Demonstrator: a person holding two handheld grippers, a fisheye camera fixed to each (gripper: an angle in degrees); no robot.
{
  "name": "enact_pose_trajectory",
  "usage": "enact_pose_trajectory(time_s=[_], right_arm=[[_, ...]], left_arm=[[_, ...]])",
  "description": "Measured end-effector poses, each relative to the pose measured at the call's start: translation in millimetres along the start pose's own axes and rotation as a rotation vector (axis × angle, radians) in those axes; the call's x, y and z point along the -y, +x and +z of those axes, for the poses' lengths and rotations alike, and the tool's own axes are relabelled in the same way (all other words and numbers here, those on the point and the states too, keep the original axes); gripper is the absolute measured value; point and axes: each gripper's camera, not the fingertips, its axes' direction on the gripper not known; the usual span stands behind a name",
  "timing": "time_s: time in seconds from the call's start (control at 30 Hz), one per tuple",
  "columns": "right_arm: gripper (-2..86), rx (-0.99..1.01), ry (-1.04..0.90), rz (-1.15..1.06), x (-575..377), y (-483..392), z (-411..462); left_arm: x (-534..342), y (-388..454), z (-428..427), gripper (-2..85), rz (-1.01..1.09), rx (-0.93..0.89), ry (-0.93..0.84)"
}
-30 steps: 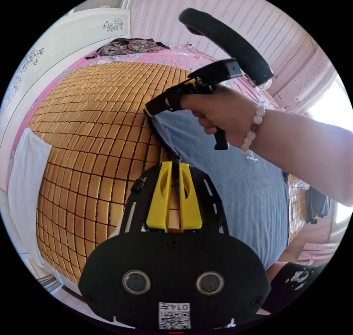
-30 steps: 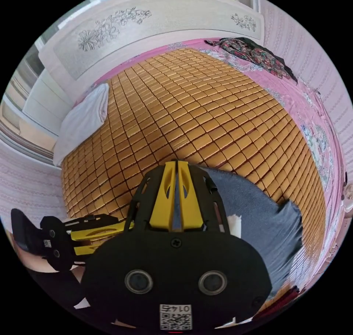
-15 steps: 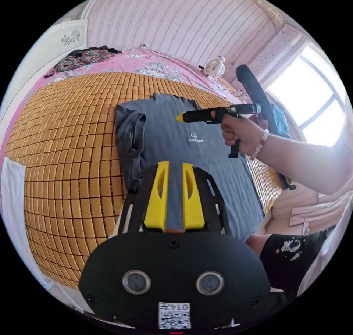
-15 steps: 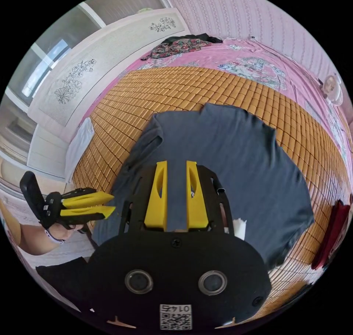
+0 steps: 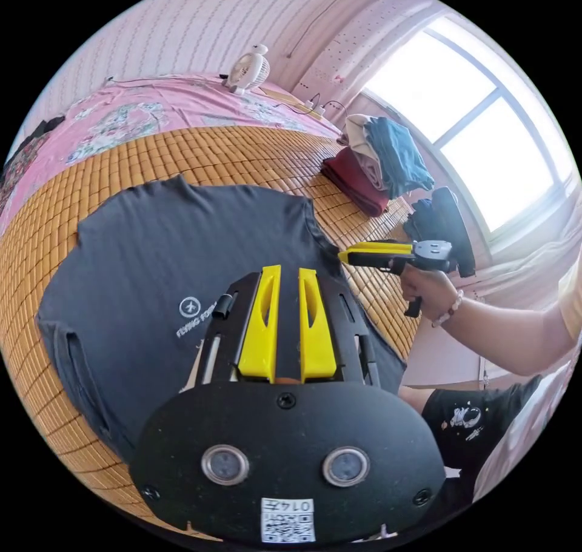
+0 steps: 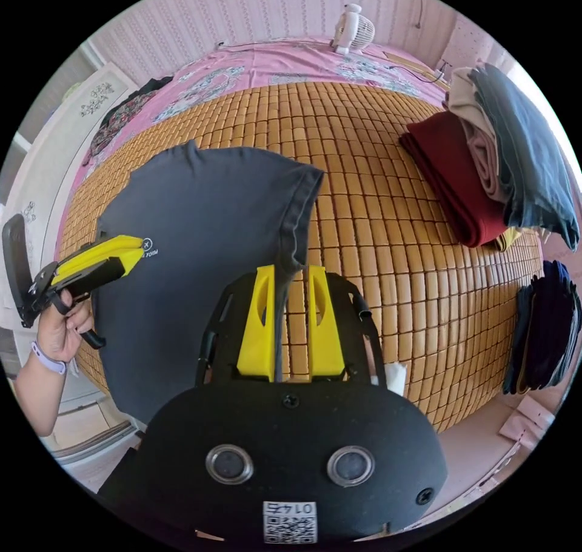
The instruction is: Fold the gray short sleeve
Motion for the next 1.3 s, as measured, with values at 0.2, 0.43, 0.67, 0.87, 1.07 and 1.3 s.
enact_pose_trajectory(time_s=[0.2, 0.43, 0.67, 0.87, 1.07, 1.3], right_arm=[[6.1, 0.121, -0.02, 0.084, -11, 40, 33], [3.2, 0.211, -0.007, 0.067, -24, 64, 49], [2.7, 0.127, -0.04, -0.046, -25, 61, 59], [2.7, 0.16, -0.066, -0.034, -24, 74, 68], [2.7, 0.164, -0.087, -0.025, -23, 80, 77], [3.5, 0.258, -0.001, -0.033, -28, 92, 61]], left_arm=[[121, 38, 73, 6.4, 0.085, 0.0, -0.045], [201, 66, 127, 8.1, 0.119, 0.079, -0.077], [239, 92, 167, 8.0, 0.17, 0.163, -0.133], [250, 96, 185, 5.9, 0.187, 0.216, -0.174], [253, 84, 179, 2.1, 0.153, 0.158, -0.166], [234, 66, 124, 2.2, 0.112, 0.111, -0.008]])
